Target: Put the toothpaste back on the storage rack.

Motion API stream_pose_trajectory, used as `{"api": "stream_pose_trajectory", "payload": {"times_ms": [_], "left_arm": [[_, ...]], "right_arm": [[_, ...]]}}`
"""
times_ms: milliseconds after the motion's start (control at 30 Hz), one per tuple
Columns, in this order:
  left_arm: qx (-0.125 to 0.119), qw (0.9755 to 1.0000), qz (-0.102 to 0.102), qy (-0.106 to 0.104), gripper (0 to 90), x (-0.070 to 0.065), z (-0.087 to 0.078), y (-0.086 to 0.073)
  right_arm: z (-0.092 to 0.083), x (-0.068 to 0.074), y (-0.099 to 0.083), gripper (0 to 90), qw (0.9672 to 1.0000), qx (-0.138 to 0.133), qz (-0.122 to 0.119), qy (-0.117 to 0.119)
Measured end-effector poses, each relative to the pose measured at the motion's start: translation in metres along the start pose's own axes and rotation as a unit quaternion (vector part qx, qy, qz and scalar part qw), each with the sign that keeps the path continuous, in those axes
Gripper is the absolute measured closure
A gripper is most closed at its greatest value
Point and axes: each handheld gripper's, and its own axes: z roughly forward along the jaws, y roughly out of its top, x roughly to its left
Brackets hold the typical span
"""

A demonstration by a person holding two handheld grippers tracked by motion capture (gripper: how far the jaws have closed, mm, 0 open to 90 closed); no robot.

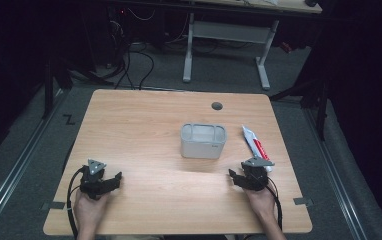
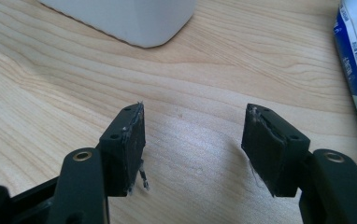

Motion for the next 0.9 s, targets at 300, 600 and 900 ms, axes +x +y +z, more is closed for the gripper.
{"api": "stream_pose_trajectory", "payload": {"times_ms": [300, 600, 900], "left_arm": [[0.0, 1.0, 0.0, -0.001, 26.5, 0.0, 0.0, 0.0], [0.0, 1.0, 0.0, -0.001, 26.5, 0.0, 0.0, 0.0], [0.0, 1.0, 0.0, 0.0, 26.5, 0.0, 0.0, 0.0]], "right_arm": [[-0.007, 0.0, -0.002, 39.7, 1.0, -0.006, 0.004, -0.002], [-0.016, -0.004, -0.003, 39.7, 0.9998, -0.014, 0.009, -0.005], [-0.022, -0.007, -0.005, 39.0, 0.9998, -0.018, 0.012, 0.004]]}}
